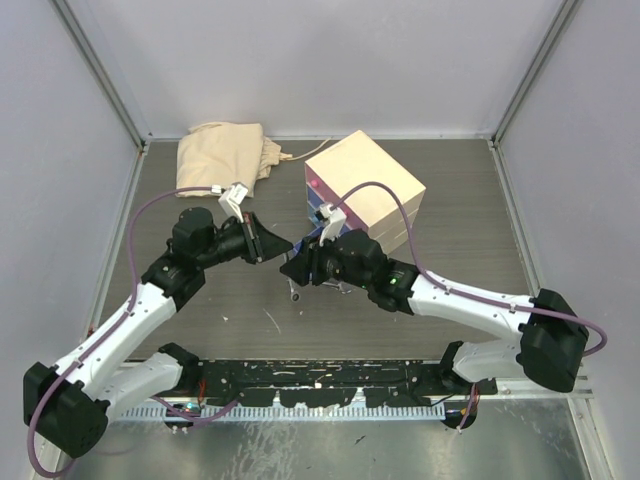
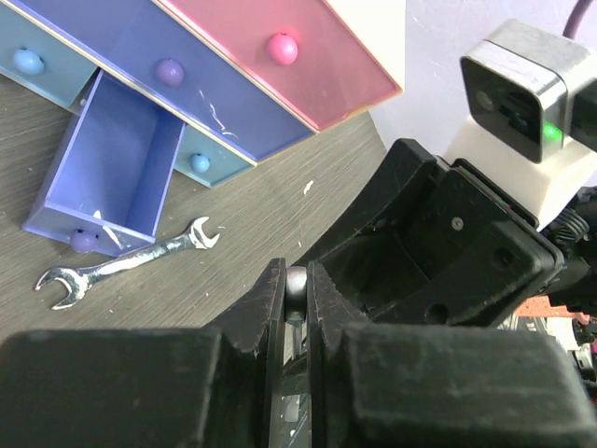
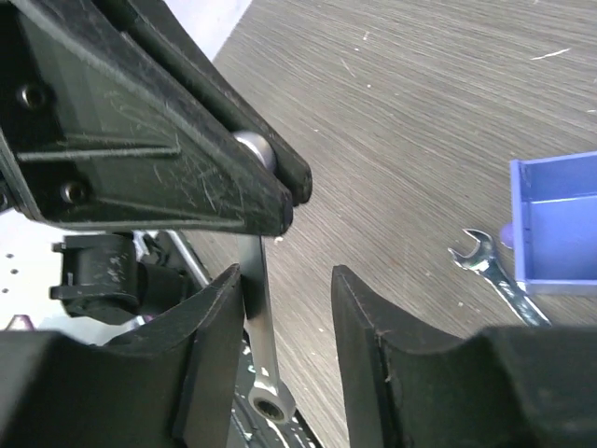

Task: Sort the tools into containers
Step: Pick up the wrench from the center of the board.

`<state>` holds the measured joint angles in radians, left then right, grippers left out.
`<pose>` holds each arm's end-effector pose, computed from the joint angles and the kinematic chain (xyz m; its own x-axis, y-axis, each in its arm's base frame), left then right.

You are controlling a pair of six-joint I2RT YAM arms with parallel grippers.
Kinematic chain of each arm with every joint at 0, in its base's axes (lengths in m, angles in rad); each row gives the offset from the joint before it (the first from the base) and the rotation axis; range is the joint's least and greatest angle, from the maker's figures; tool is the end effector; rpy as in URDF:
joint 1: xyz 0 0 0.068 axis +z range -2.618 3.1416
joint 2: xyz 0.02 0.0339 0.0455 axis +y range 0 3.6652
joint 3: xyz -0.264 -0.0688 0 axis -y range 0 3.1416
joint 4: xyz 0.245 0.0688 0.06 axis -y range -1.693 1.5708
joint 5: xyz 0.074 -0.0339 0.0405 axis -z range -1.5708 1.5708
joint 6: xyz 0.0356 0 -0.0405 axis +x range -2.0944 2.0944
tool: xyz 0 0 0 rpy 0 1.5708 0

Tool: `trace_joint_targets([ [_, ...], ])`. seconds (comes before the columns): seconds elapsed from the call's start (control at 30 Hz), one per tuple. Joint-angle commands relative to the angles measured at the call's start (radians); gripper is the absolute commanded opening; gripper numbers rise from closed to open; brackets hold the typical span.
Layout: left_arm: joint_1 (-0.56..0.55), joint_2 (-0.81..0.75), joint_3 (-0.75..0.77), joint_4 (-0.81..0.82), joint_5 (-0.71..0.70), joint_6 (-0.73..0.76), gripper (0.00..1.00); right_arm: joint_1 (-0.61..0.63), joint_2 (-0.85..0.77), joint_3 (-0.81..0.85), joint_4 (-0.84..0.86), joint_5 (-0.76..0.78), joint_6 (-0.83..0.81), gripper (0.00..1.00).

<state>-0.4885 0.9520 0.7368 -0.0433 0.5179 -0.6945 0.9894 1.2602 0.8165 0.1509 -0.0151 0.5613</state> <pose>0.1864 -0.1190 0.3080 -0.7049 -0.2551 -0.6619 0.4936 0.4937 -0.7160 0.1595 0.2437 0.2823 -0.5832 0.0817 -0.8082 -0.6297 0.5830 0.5133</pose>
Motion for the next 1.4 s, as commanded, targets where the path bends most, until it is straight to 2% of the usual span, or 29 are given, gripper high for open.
trace_joint_targets([
  [0.0,-0.023,-0.012,0.037,0.093,0.048,-0.017,0.0,-0.034,0.025,0.026,0.141,-0.06,0.086,0.42],
  [0.17,-0.033,-0.012,0.024,0.138,0.053,-0.043,0.0,-0.037,0.029,0.015,0.173,-0.064,0.118,0.17],
  [0.2,-0.032,-0.012,0.025,0.141,0.053,-0.046,0.03,-0.037,0.027,0.008,0.18,-0.061,0.127,0.12],
  [0.3,-0.033,-0.016,0.031,0.136,0.064,-0.043,0.18,-0.038,0.014,-0.014,0.201,-0.046,0.145,0.02],
  [0.37,-0.033,-0.026,0.036,0.117,0.062,-0.033,0.38,-0.038,-0.005,-0.026,0.199,-0.019,0.151,0.01],
  [0.47,-0.033,-0.066,0.032,0.099,0.04,-0.027,0.61,-0.041,-0.045,-0.04,0.172,0.048,0.166,0.01],
  [0.57,-0.033,-0.107,0.018,0.097,0.021,-0.023,0.68,-0.048,-0.097,-0.048,0.145,0.134,0.196,0.01],
  [0.73,-0.033,-0.119,0.011,0.103,0.059,-0.031,0.64,-0.08,-0.134,-0.048,0.216,0.157,0.253,0.01],
  [1.0,-0.05,-0.078,0.025,0.119,0.081,-0.029,0.59,-0.1,-0.069,0.015,0.382,0.047,0.312,0.01],
  [1.2,-0.091,-0.04,0.04,0.101,0.058,0.002,0.53,-0.101,-0.047,0.031,0.449,0.024,0.33,0.01],
  [1.3,-0.097,-0.037,0.036,0.1,0.047,0.004,0.43,-0.103,-0.049,0.037,0.447,0.012,0.334,0.01],
  [1.37,-0.099,-0.039,0.034,0.099,0.04,0.005,0.32,-0.103,-0.051,0.034,0.44,0.011,0.331,0.01],
])
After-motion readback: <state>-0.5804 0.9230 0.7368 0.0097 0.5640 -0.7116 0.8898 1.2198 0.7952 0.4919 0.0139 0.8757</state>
